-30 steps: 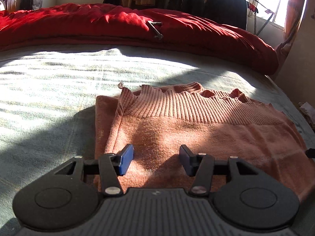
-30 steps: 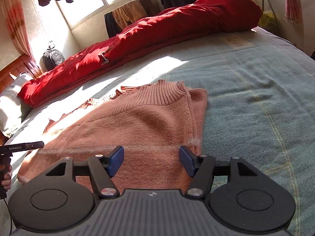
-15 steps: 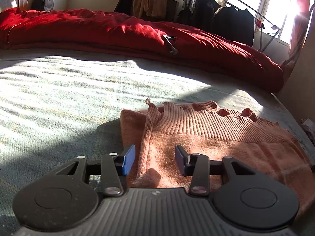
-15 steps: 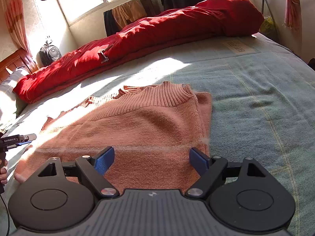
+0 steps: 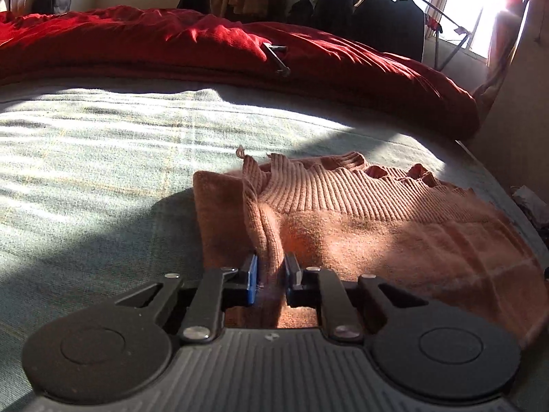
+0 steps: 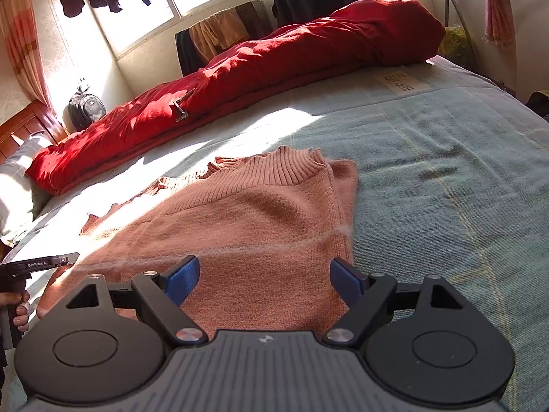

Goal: Fold clothes

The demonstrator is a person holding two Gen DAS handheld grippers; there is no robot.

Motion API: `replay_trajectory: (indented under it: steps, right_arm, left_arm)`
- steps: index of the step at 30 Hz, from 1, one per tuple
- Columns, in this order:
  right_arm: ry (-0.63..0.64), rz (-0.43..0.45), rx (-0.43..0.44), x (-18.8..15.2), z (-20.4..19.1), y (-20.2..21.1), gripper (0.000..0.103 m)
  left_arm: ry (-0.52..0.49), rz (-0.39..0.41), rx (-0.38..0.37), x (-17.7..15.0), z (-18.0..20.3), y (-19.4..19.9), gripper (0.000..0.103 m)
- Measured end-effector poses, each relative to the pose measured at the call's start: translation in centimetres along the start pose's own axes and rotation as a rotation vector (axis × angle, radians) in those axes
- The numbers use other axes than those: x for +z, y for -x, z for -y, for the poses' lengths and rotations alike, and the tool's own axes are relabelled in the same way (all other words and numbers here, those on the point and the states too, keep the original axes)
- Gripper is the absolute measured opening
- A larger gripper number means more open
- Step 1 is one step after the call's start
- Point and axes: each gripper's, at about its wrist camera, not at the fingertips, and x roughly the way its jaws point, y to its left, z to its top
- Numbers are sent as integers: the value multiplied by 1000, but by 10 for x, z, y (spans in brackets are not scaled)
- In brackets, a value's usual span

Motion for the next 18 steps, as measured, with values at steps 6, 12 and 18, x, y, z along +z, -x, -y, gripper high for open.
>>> replay_trajectory:
  steps: [6, 12, 18]
  right_arm:
    - [5, 21, 9, 5, -5, 4, 86]
    - [51, 20, 15, 13, -13, 0, 86]
    - [149, 8, 4, 23, -26, -19, 86]
  left_arm:
    - [16, 6, 41, -3, -6, 13, 11]
    - [10, 56, 80, 1, -6, 19, 24]
    - [-85, 136, 15, 17, 26, 34, 41]
